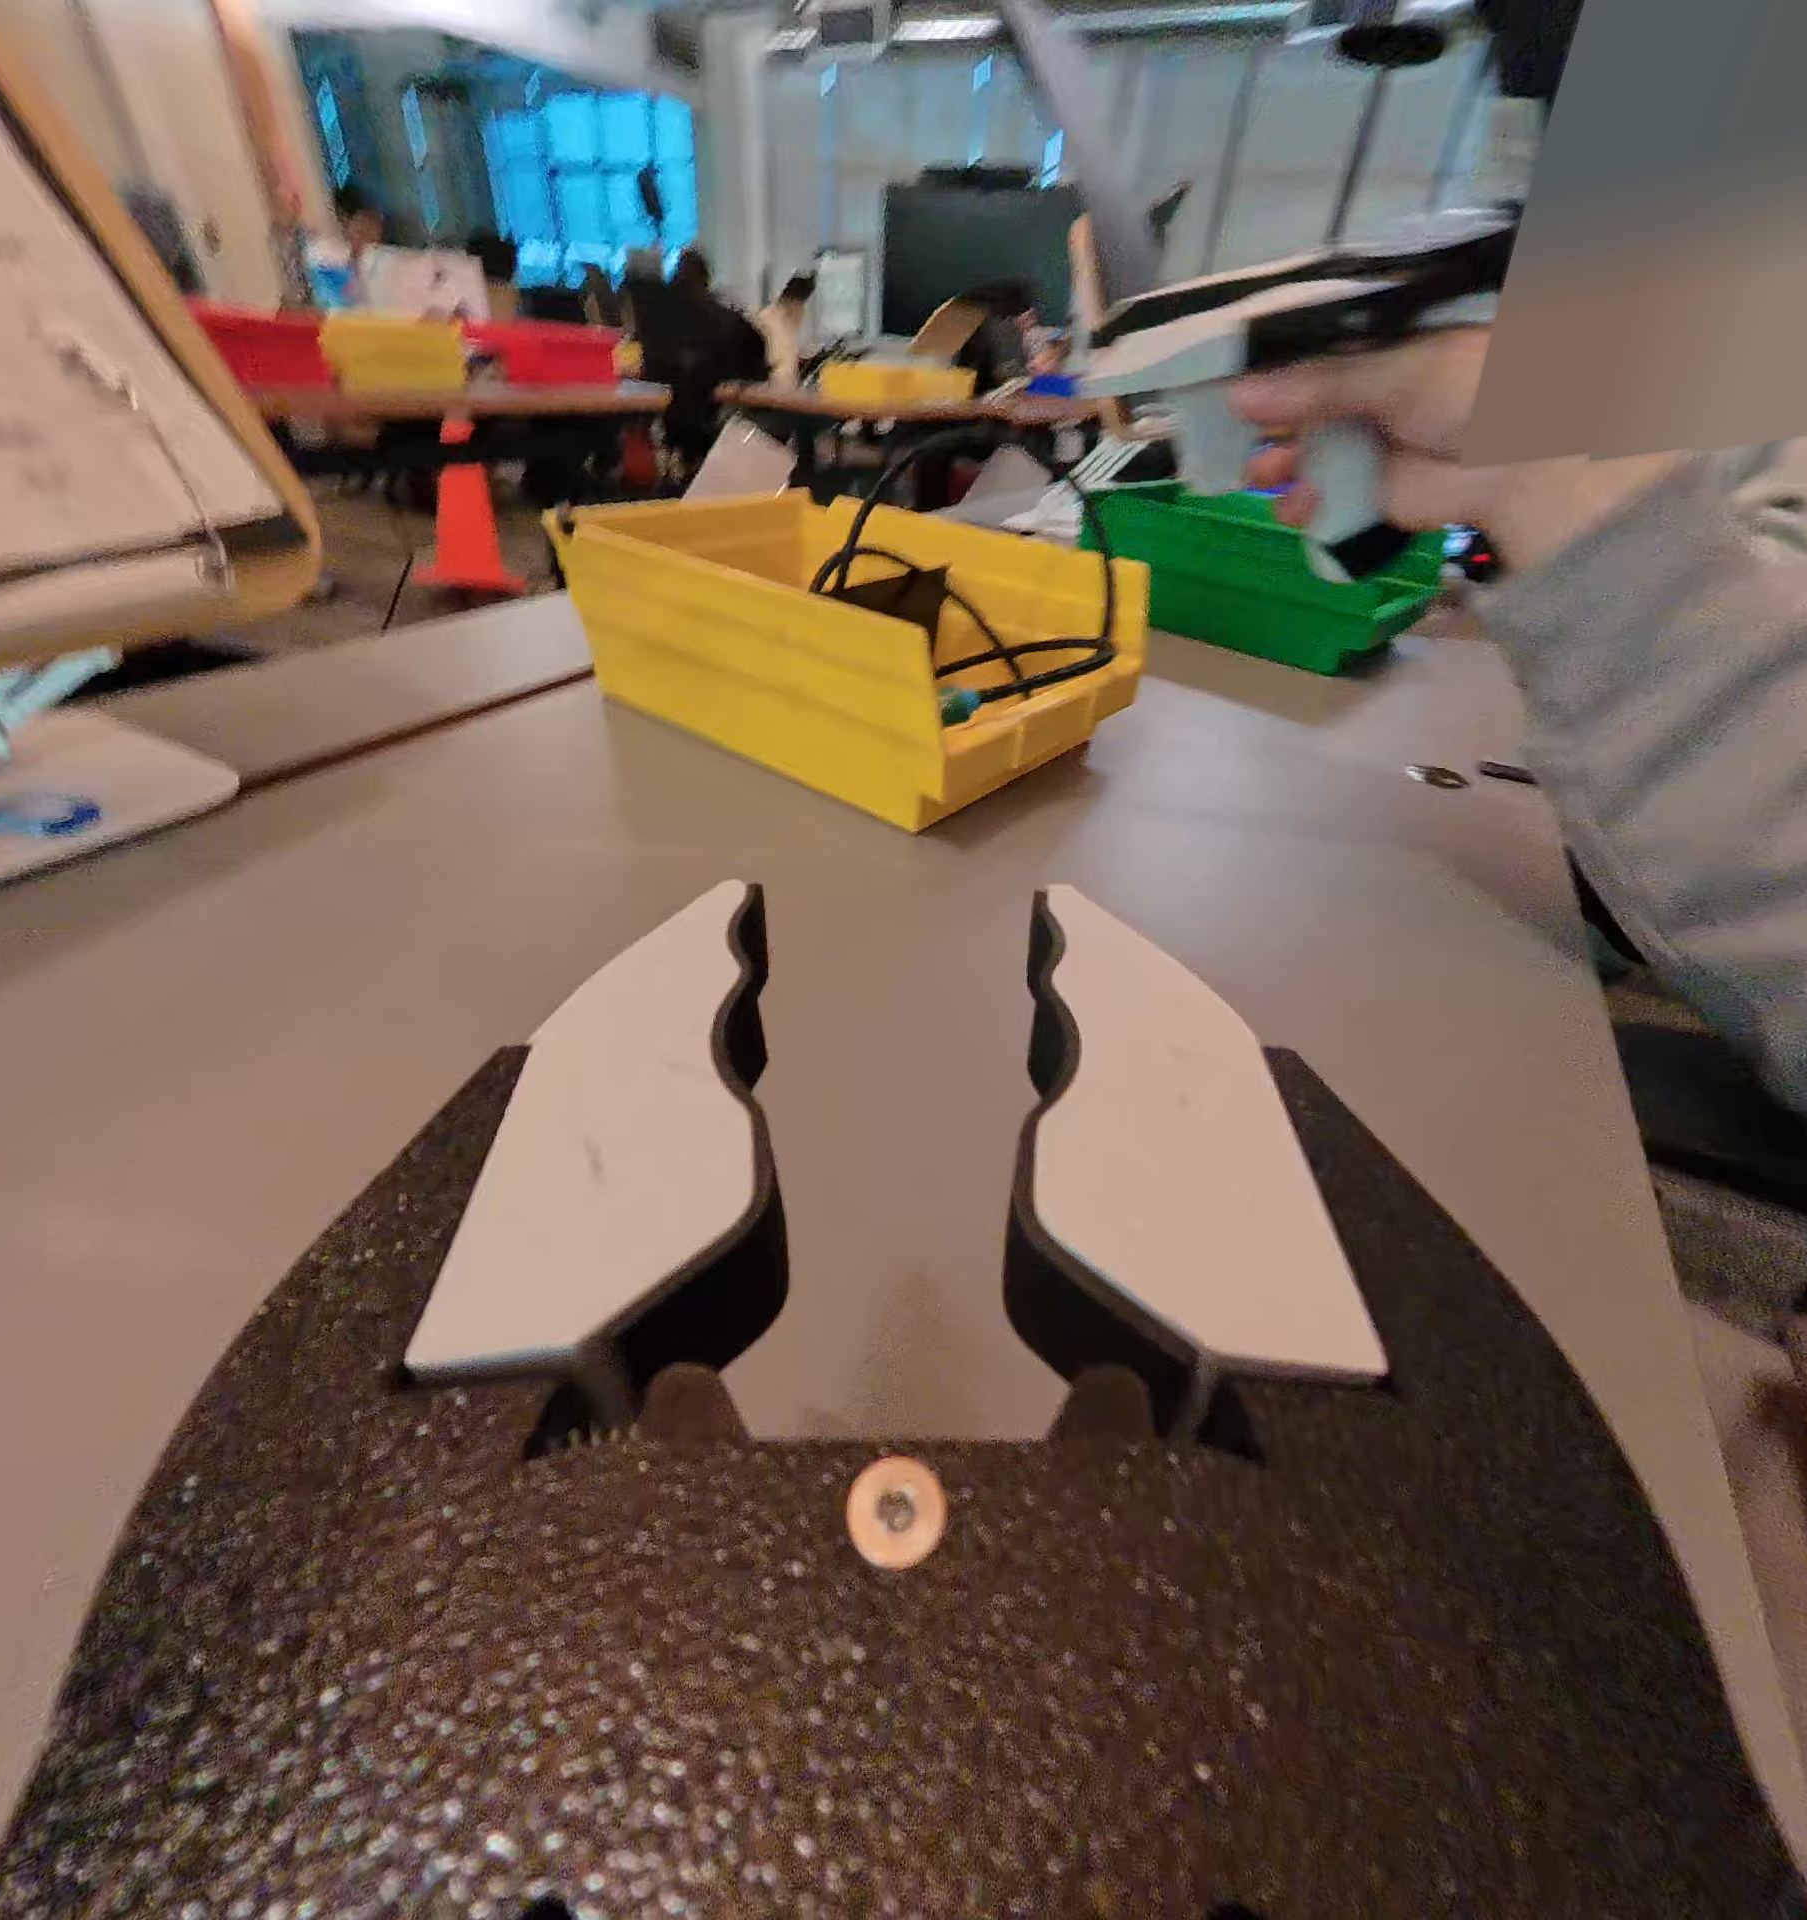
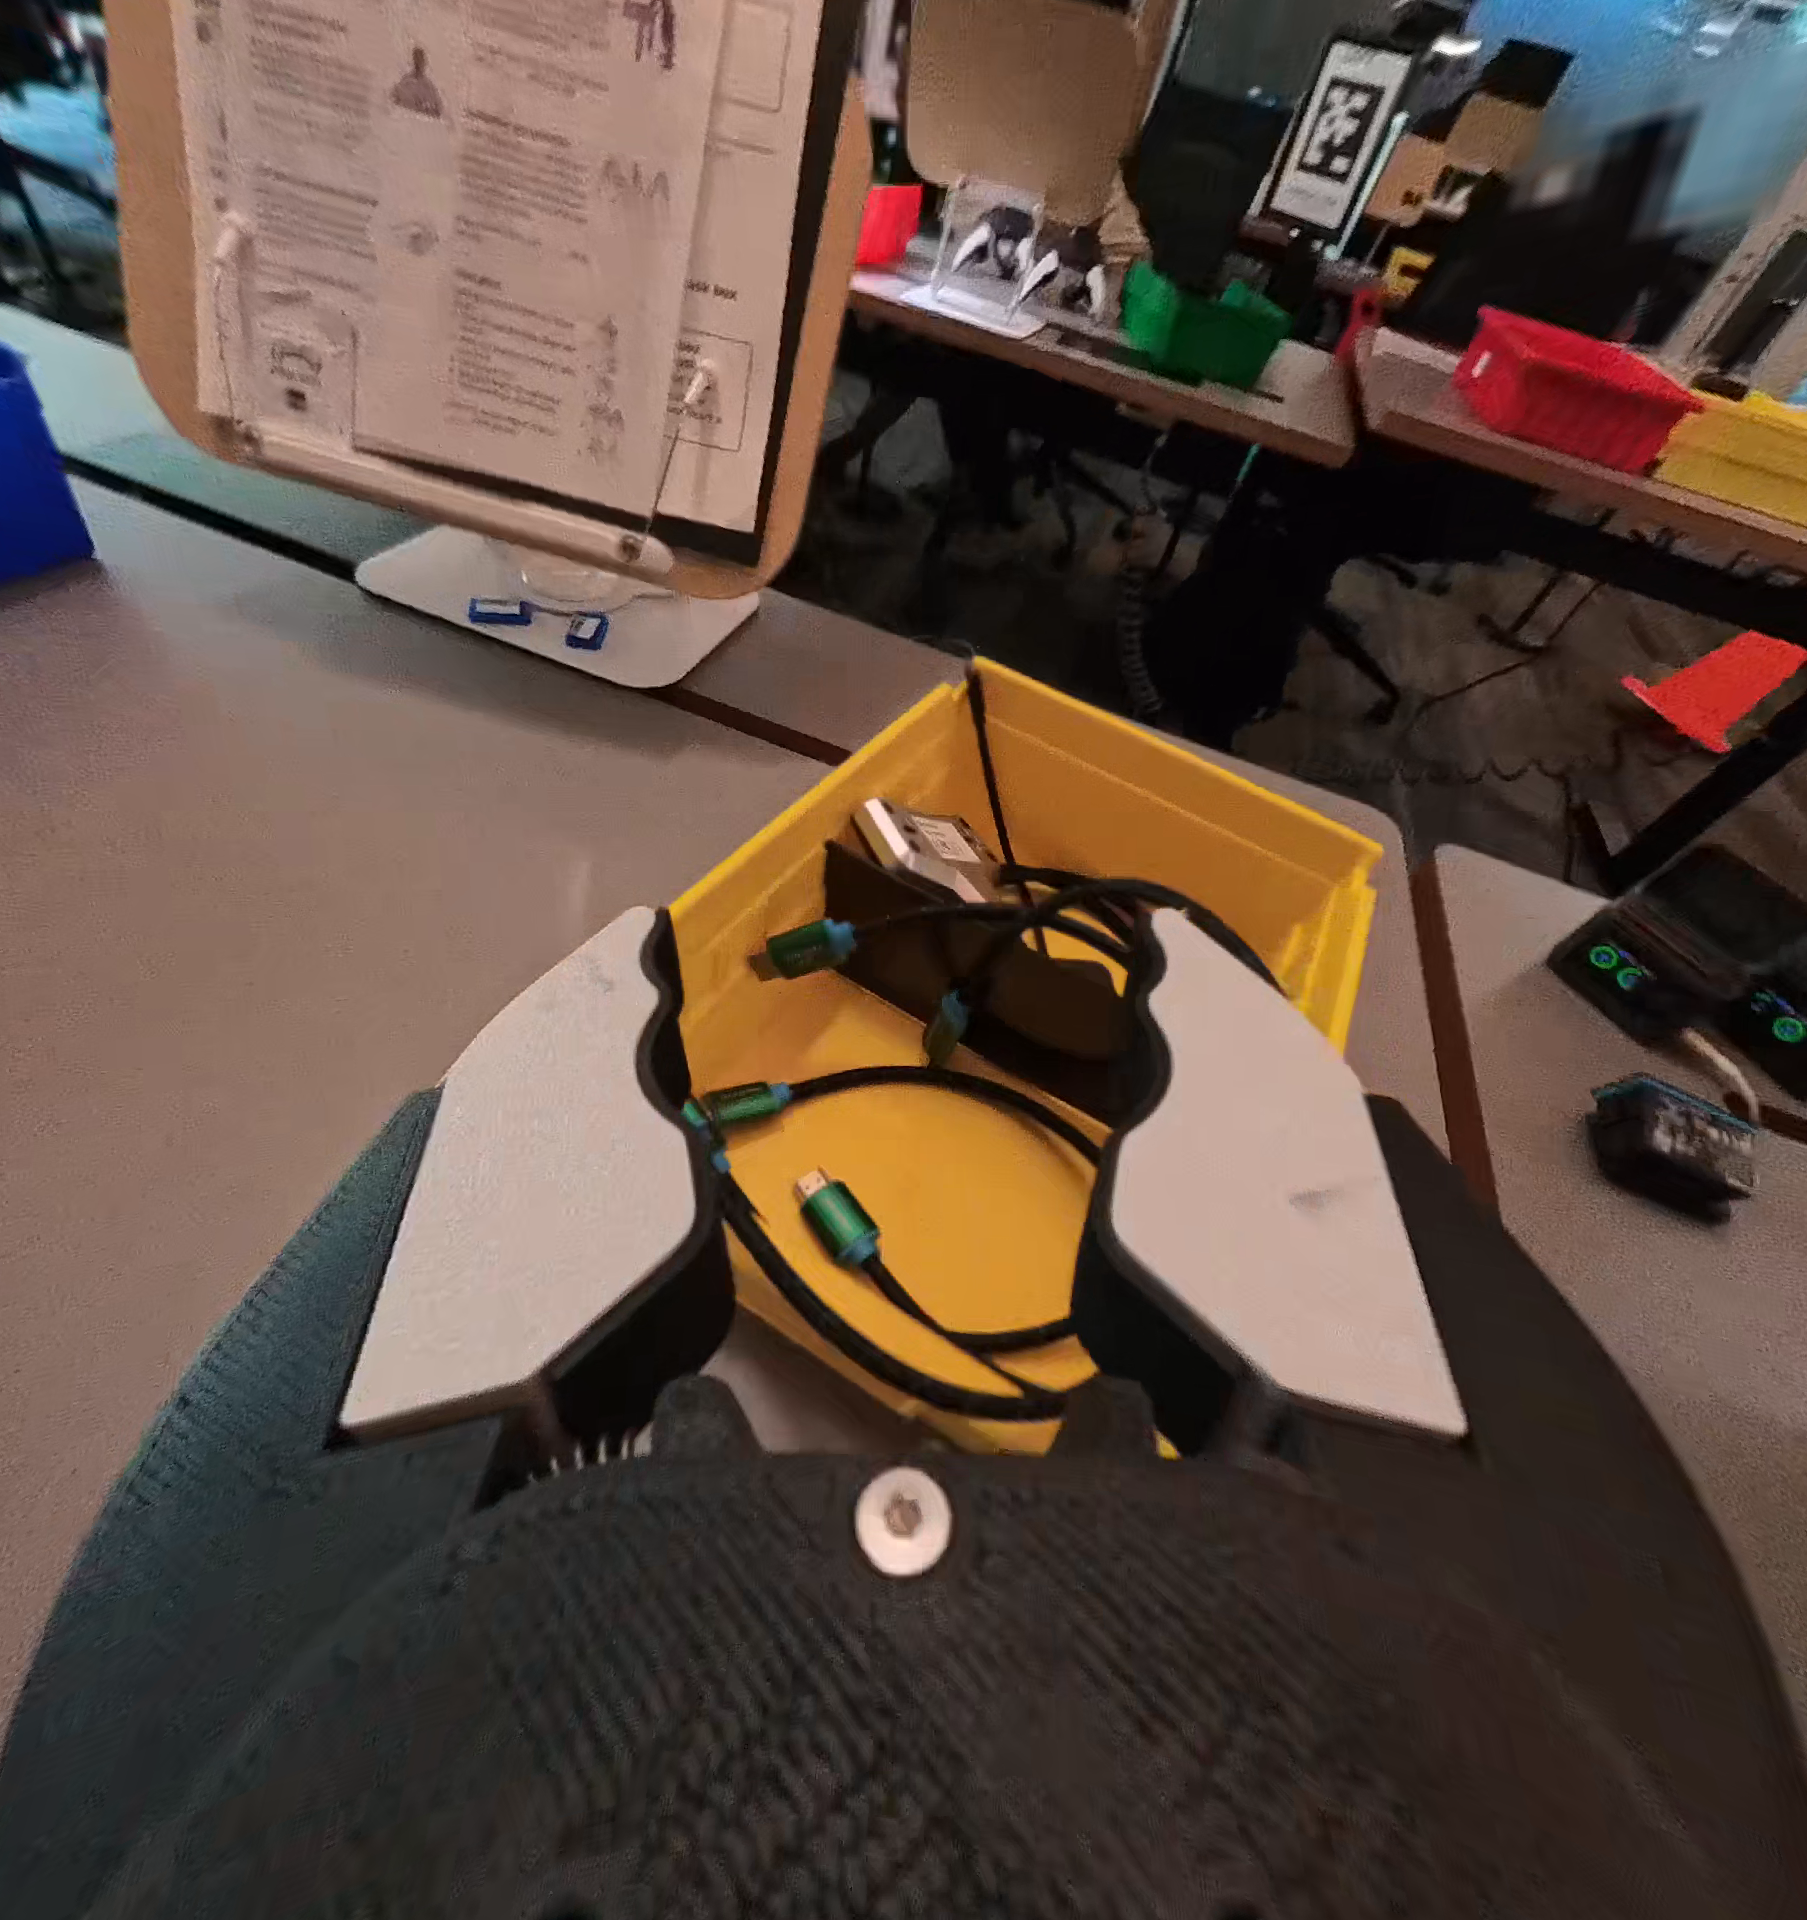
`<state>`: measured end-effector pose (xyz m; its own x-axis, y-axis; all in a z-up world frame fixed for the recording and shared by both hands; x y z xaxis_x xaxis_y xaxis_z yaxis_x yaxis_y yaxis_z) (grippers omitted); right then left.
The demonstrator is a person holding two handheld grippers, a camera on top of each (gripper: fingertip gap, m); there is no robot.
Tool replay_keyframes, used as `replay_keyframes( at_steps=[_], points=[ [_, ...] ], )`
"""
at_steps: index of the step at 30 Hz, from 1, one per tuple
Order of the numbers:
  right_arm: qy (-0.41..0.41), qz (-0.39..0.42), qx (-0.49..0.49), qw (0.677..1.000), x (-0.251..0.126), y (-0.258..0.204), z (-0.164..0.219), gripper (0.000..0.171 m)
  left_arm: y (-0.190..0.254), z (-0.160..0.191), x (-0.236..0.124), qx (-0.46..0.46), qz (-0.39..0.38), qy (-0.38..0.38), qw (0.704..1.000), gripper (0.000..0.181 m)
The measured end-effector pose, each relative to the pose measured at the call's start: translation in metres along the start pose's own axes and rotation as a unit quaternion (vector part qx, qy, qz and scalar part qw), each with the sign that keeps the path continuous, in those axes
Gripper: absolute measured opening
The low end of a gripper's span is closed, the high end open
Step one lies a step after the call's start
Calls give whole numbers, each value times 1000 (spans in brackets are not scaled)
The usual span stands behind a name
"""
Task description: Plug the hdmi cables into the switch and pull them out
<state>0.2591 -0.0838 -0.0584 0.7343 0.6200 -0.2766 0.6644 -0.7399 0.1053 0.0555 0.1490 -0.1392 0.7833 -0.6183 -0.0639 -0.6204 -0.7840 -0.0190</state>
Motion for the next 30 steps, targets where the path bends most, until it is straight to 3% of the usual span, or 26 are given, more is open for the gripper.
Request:
replay_keyframes(
  at_steps=[3, 8, 14, 18, 24, 26, 30],
  points=[
    [21, 46, 27, 998, -26, 20, 29, 83, 5, 9, 42, -43, -31, -35, 998, 57],
    [27, 97, 54, 993, -45, 50, 32, 87, 10, 7, 131, -66, -78, -153, 983, 85],
    [63, 52, 69, 994, -54, 42, 27, 84, -7, -7, 225, -124, -135, -207, 961, 86],
    [78, 29, 90, 992, -62, 40, 26, 82, -36, 20, 257, -106, -176, -310, 928, 84],
    [67, 41, 99, 992, -69, 56, 37, 80, -42, 45, 279, -55, -156, -393, 904, 59],
    [73, 46, 105, 991, -73, 61, 35, 79, -40, 49, 285, -45, -152, -396, 904, 29],
    [99, 38, 114, 988, -77, 61, 25, 76, -60, 51, 267, -39, -186, -402, 896, 8]
  ],
)
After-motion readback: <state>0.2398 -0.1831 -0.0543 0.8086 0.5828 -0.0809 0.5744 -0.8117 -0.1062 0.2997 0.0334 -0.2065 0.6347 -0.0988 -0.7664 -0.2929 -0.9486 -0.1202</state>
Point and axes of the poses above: each gripper's, where its closed fingertips meet, x out along the fingers, z out of its underside, y = z × x across the jaws, the point moved 1 cm from there along -x, back along the fingers, and after that the axes turned 5 degrees about x, right-handed, at the moved point
